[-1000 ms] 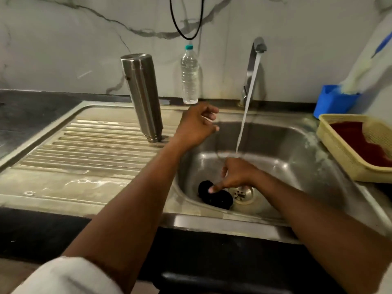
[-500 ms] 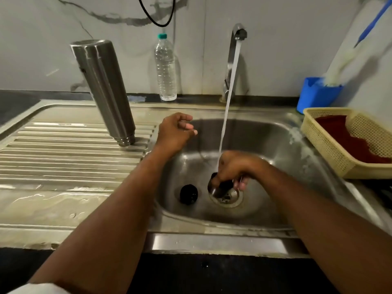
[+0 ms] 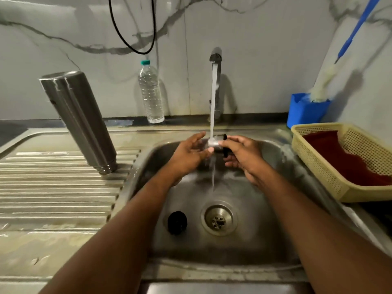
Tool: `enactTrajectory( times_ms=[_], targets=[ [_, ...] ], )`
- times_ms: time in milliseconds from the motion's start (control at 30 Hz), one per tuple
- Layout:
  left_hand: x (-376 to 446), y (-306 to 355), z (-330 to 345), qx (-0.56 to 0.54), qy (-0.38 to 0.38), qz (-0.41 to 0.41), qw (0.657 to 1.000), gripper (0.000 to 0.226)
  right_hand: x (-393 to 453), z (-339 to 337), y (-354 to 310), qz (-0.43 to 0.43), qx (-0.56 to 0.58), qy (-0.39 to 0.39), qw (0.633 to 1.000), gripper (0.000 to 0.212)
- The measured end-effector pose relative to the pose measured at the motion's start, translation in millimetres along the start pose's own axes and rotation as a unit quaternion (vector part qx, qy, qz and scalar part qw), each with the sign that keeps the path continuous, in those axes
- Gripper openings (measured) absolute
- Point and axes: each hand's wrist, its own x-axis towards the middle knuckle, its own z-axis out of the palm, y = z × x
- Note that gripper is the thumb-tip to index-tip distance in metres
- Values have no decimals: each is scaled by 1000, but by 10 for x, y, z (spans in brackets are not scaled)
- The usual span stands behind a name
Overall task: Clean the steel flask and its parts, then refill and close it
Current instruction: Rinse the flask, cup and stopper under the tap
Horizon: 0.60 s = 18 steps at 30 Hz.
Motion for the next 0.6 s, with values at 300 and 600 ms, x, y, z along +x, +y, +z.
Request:
enactTrajectory(
  times_ms=[300, 600],
  targets=[
    [27, -116, -42, 13, 30, 49, 998, 49, -12, 58, 34, -12, 41, -87, 995, 23],
    [25, -75, -12, -20, 24, 20, 999, 24, -53, 54, 53, -92, -27, -121, 988, 51]
  ],
)
